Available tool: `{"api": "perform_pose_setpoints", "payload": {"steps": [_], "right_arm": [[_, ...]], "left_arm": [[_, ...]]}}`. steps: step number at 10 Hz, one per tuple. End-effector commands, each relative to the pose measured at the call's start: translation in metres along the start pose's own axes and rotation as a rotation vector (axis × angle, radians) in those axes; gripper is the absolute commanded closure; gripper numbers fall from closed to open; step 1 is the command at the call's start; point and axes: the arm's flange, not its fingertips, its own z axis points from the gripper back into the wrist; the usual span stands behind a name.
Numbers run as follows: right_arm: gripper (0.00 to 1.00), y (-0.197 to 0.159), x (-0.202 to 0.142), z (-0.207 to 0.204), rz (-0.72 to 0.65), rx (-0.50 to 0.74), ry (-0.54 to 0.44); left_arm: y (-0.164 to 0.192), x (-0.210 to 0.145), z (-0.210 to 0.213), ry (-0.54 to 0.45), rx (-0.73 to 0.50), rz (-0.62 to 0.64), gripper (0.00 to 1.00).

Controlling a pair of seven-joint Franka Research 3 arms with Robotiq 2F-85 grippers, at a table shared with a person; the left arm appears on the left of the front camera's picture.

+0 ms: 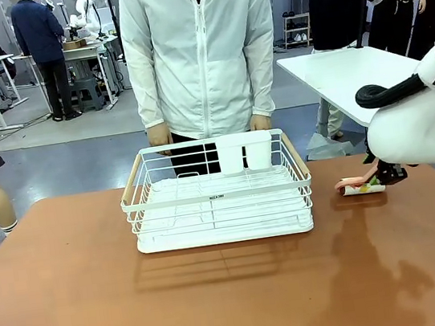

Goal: Clean the table.
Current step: Place the Lint Roller down when the Dish drying rack is positioned in the middle of the table.

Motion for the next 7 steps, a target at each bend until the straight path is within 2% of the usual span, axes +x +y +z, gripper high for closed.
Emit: {"api": "perform_pose_setpoints", "payload": {"steps": [1, 2, 3, 4, 5, 6, 7], "right_arm": [[0.43, -0.018, -0.009, 0.036, 0.023, -0.157, -0.028], [0.23, -0.019, -0.011, 0.041, 0.035, -0.225, -0.054], [0.29, -0.018, -0.012, 0.047, 0.035, -0.251, -0.057], [0.09, -0.015, -0.015, 0.053, 0.038, -0.292, -0.073], [0.16, -0.013, -0.016, 0.057, 0.054, -0.335, -0.089], [0.00, -0.012, -0.018, 0.061, 0.060, -0.349, -0.103], [0.02, -0.011, -0.018, 0.065, 0.056, -0.353, -0.093]], "left_arm": [[-0.001, -0.003, 0.002, -0.001, -0.009, -0.005, 0.00], [-0.001, -0.003, 0.002, -0.001, -0.009, -0.005, 0.00], [-0.001, -0.003, 0.002, -0.001, -0.009, -0.005, 0.00], [-0.001, -0.003, 0.002, -0.001, -0.009, -0.005, 0.00], [-0.001, -0.003, 0.002, -0.001, -0.009, -0.005, 0.00], [-0.001, -0.003, 0.002, -0.001, -0.009, -0.005, 0.00], [-0.001, -0.003, 0.002, -0.001, -0.009, -0.005, 0.00]]}}
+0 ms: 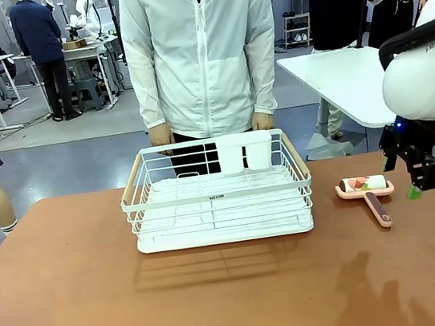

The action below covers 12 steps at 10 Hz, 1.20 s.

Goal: Clean the table.
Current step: Place the Lint Roller down when the Dish drying rack is positioned in the middle of the table.

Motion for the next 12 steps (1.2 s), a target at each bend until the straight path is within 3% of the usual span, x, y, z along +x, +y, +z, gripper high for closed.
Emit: {"api": "perform_pose_setpoints", "payload": {"steps": [1, 4, 5, 12], "right_arm": [[0.00, 0.0049, -0.0091, 0.0085, -0.038, -0.007, -0.018], [0.00, 0.0080, -0.0072, 0.0102, -0.075, -0.011, -0.006], [0.00, 0.0046, -0.0012, 0.0084, -0.017, 0.002, 0.001], [0.00, 0.0046, -0.0012, 0.0084, -0.017, 0.002, 0.001]], "left_arm": [[-0.0014, -0.0029, 0.0016, -0.001, -0.009, -0.005, 0.00], [-0.0014, -0.0029, 0.0016, -0.001, -0.009, -0.005, 0.00], [-0.0014, -0.0029, 0.0016, -0.001, -0.009, -0.005, 0.00], [-0.0014, -0.0029, 0.0016, -0.001, -0.009, -0.005, 0.00]]}}
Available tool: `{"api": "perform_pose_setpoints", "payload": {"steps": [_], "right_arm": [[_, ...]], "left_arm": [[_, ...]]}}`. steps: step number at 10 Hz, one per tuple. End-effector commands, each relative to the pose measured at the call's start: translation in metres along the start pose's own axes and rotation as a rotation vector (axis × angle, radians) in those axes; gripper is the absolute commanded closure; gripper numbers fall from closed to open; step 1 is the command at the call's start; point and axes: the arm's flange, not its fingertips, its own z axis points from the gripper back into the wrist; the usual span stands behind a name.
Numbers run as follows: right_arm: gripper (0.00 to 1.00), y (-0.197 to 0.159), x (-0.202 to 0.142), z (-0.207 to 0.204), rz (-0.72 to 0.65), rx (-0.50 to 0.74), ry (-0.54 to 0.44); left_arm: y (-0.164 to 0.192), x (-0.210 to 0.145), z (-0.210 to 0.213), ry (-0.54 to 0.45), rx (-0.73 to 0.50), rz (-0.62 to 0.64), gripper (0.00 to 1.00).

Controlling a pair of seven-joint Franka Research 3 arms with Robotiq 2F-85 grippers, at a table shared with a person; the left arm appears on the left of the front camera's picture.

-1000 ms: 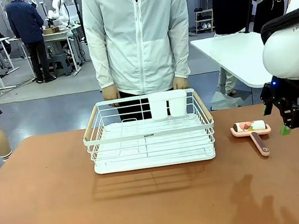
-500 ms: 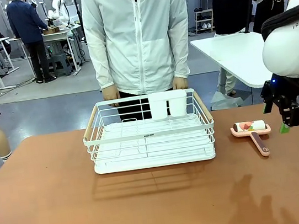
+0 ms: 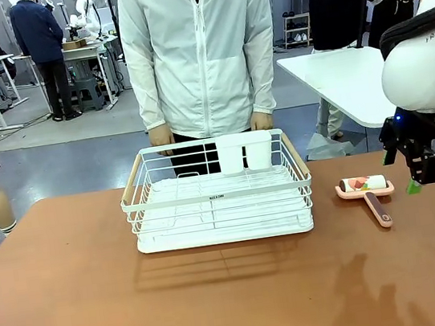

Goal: Clean the table.
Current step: Place the Lint Roller down when the Dish drying rack is positioned in the middle of the table.

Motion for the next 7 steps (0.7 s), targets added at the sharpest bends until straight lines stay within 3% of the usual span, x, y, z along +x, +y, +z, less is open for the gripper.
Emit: {"api": "perform_pose_setpoints", "payload": {"steps": [1, 7], "right_arm": [[0.00, -0.0009, -0.0009, -0.0007, 0.012, -0.001, -0.001], [0.00, -0.0009, -0.0009, -0.0007, 0.012, -0.001, -0.001]], "left_arm": [[-0.0014, -0.0029, 0.0016, -0.001, -0.009, -0.005, 0.00], [-0.0014, -0.0029, 0.0016, -0.001, -0.009, -0.005, 0.00]]}}
